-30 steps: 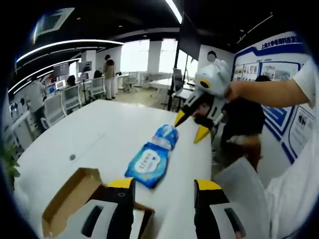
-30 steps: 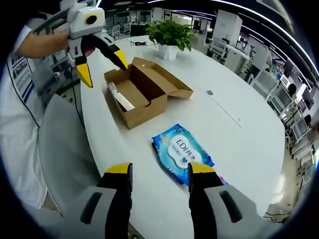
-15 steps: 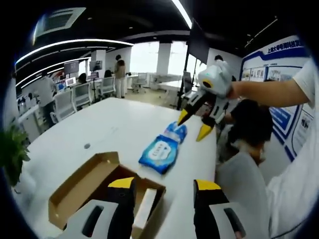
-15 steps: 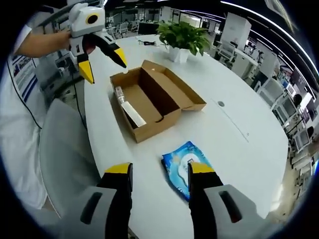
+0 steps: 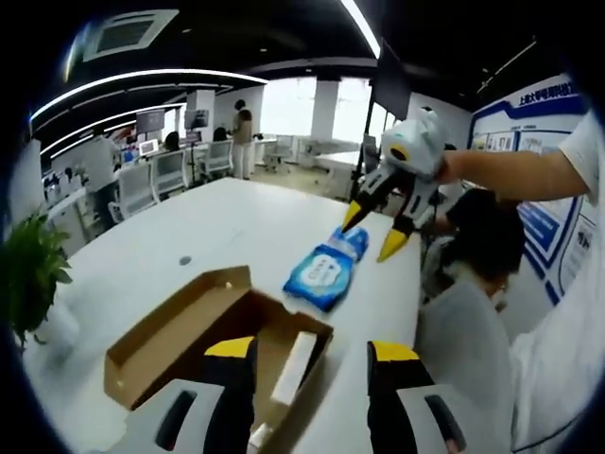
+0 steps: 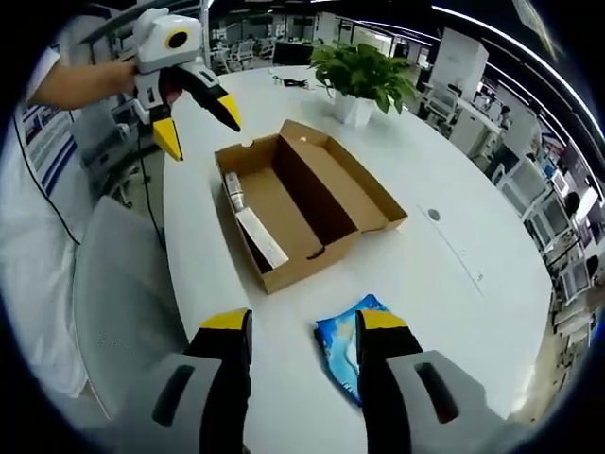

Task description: Operate the shoe box by opening the lid, removing the specified soft item, and placing it in the target area until the item is outside and the box remains undamaged.

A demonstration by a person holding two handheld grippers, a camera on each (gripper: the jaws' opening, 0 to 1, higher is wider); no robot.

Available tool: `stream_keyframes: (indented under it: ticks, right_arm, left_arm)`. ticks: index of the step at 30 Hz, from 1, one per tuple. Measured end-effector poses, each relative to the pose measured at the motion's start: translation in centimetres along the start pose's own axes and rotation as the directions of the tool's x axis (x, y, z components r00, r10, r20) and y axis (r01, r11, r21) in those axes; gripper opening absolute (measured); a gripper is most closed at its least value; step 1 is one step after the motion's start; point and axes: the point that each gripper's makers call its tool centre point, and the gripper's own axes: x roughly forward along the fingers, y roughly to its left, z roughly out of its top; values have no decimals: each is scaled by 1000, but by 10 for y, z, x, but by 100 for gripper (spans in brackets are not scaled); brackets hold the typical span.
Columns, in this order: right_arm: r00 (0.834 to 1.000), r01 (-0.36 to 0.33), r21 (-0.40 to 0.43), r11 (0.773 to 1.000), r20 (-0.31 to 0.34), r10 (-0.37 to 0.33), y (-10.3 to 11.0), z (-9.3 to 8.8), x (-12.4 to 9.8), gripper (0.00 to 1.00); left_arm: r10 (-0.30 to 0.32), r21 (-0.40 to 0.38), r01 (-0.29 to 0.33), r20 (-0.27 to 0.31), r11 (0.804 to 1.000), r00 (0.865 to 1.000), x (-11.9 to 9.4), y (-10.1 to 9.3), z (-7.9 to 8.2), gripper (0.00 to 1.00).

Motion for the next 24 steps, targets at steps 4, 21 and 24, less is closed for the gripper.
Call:
stream_keyframes:
  ticks: [4, 21, 24]
  right_arm:
    - [1000, -11, -10, 1000, -1, 11, -2, 9, 9, 41]
    - [996, -82, -72, 994, -31, 80, 5, 45, 50, 39]
    - [995, -97, -86, 992, -39, 94, 2, 51, 60, 39]
  left_arm:
    - [13, -4, -13, -3, 1000, 1000, -8, 6, -7, 47]
    - [76, -84, -76, -11, 994, 997, -42, 49, -42, 47]
    - [84, -91, -84, -12, 992, 996, -47, 55, -46, 47]
